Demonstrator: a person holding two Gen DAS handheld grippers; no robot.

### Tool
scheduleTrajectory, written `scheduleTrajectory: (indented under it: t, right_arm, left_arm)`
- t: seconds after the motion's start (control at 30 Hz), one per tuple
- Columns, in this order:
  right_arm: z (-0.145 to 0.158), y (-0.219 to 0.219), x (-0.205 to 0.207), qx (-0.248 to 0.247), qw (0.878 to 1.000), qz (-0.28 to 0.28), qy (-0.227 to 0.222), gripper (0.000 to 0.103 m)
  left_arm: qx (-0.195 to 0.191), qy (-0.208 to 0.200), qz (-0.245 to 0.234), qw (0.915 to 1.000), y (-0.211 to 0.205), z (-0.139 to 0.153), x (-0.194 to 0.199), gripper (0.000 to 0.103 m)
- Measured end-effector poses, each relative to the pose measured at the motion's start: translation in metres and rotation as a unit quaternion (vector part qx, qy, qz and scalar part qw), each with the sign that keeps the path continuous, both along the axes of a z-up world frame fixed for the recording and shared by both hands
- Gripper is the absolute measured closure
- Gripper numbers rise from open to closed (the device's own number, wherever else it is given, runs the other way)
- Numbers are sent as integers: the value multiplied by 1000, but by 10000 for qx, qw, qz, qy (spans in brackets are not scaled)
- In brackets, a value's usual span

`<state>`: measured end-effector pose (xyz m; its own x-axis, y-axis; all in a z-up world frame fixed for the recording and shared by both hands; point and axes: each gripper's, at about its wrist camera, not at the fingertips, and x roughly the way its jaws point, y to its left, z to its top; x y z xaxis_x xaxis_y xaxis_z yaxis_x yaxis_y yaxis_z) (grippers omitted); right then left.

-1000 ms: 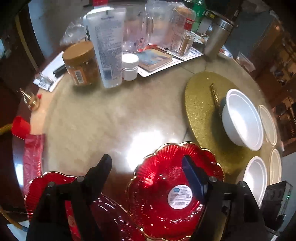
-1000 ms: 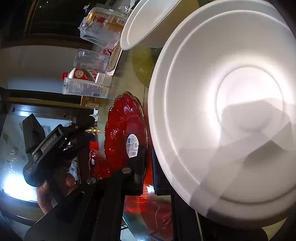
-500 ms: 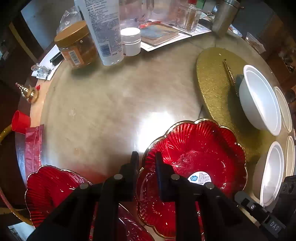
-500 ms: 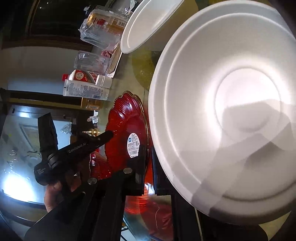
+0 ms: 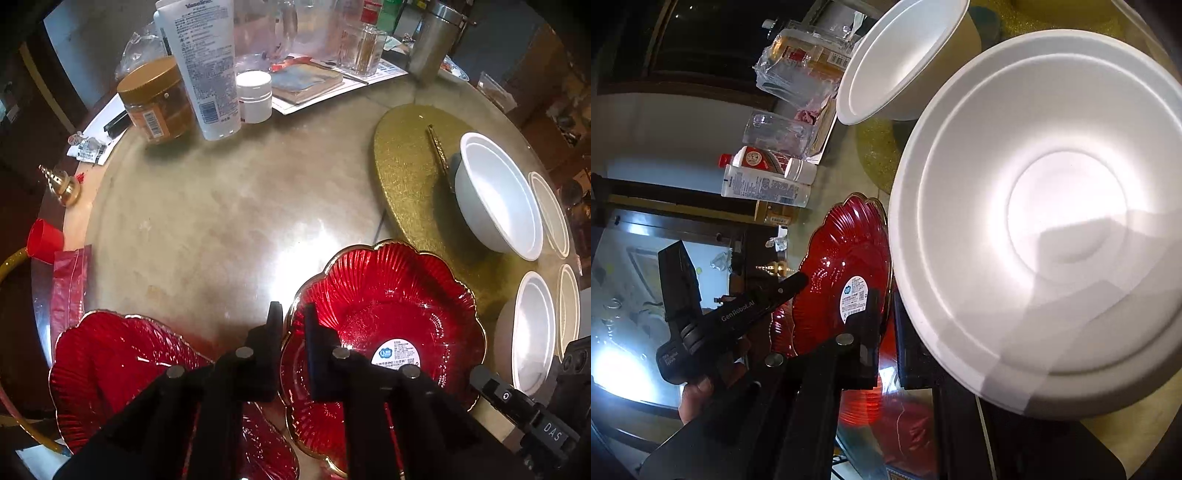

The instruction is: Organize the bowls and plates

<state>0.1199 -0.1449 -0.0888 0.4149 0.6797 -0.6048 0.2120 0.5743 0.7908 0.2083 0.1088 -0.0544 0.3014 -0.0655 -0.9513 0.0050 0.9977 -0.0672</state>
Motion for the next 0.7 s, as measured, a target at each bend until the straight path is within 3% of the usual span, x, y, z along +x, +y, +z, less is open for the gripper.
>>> scheduleTrajectory:
  t: [0.7]
  right_arm:
    - [42, 16, -10, -134, 9983, 132, -552, 96]
  left_arm:
    - [-117, -598, 112, 9981, 12, 49, -32, 97]
